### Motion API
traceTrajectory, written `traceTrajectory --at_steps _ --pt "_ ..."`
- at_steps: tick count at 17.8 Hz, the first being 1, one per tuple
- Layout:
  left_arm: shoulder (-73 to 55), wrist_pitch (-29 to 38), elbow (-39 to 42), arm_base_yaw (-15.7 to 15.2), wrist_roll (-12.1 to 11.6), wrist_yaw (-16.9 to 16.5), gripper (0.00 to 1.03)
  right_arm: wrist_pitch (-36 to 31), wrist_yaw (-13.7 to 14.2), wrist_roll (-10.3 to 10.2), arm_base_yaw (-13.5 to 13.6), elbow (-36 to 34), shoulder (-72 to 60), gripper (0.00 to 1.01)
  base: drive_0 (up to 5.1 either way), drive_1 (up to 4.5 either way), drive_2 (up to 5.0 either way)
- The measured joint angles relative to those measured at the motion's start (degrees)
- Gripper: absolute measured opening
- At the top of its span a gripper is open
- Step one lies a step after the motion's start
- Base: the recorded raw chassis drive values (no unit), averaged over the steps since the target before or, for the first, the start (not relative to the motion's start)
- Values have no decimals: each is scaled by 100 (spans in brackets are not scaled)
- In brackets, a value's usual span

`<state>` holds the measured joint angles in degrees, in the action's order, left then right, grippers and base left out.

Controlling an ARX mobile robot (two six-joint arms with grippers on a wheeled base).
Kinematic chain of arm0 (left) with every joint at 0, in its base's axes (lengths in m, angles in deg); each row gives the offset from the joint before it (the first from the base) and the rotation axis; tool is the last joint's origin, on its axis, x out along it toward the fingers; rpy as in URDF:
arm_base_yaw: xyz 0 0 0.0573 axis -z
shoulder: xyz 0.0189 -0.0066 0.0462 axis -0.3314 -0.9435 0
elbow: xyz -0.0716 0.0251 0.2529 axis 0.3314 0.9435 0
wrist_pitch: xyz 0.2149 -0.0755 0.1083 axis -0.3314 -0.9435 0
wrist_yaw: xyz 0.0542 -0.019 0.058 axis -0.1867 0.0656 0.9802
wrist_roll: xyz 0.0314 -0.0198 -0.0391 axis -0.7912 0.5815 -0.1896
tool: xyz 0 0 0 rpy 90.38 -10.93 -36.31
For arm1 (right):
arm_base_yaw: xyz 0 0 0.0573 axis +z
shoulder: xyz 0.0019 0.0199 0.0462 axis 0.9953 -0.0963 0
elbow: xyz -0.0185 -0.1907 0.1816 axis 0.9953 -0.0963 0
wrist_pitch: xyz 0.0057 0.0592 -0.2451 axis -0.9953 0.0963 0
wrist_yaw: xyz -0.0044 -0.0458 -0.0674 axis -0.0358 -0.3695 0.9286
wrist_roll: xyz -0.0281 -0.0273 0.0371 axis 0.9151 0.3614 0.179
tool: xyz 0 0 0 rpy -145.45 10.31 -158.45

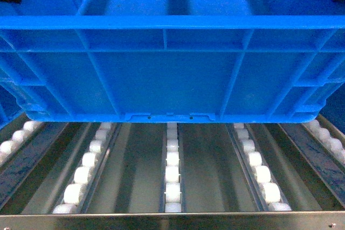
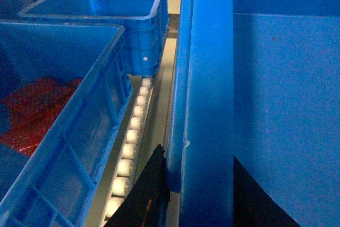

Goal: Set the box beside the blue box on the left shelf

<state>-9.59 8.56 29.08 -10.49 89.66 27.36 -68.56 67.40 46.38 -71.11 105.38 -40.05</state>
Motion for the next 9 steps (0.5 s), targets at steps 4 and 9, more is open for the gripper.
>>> traceTrajectory --at_steps 4,9 --pt "0 2 -2 0 0 2 19 0 0 0 0 0 0 7 0 0 0" --pt "0 0 0 0 0 2 19 0 0 -2 0 0 0 7 0 0 0"
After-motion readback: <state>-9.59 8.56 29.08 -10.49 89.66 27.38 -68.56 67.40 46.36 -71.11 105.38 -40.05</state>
